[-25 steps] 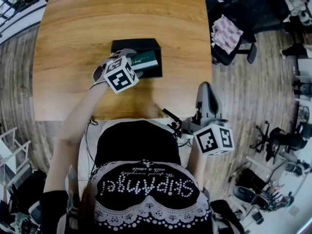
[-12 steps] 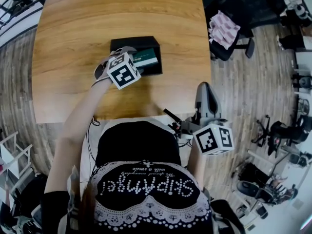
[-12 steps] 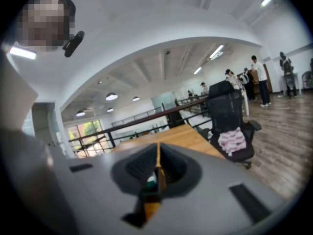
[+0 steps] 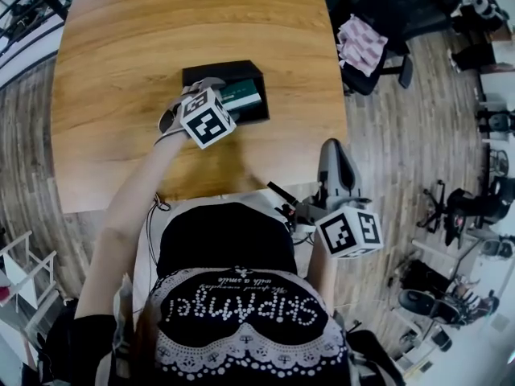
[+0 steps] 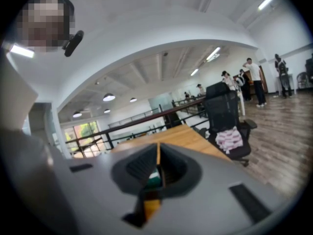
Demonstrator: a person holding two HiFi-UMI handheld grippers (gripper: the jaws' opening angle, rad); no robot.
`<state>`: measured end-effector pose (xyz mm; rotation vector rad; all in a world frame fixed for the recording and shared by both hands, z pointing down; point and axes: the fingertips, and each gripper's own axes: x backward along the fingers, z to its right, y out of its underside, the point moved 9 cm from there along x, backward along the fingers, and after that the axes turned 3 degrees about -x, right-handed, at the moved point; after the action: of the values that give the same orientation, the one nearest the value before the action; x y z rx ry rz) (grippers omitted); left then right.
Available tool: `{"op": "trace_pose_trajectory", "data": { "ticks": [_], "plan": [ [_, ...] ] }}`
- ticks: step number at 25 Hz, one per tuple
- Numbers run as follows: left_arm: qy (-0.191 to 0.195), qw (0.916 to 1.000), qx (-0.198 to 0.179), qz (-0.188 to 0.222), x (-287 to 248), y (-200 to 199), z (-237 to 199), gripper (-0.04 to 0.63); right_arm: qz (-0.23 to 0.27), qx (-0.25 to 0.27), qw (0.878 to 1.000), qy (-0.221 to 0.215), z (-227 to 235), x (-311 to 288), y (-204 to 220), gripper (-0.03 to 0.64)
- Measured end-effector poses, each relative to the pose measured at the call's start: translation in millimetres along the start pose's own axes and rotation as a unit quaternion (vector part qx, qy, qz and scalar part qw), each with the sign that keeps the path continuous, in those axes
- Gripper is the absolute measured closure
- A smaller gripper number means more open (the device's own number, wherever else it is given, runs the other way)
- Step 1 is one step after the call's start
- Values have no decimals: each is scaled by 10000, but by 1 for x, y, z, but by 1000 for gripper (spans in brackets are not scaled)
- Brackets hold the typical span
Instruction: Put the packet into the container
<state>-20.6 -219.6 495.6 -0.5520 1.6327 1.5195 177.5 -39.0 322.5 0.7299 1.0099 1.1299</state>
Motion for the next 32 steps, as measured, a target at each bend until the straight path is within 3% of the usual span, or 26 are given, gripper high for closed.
{"op": "trace_pose_trajectory", "data": {
  "ticks": [18, 26, 32],
  "plan": [
    [-253, 9978, 240, 566, 30, -4, -3, 236, 150, 49, 9999, -10, -20, 9, 7, 577],
    [-14, 9985, 249, 484, 30, -1, 2, 238, 207, 9, 9998, 26, -20, 14, 10, 577],
    [-326, 9955, 295, 841, 43, -6, -3, 239, 214, -42, 9998, 37, -22, 19, 11, 577]
  ]
}}
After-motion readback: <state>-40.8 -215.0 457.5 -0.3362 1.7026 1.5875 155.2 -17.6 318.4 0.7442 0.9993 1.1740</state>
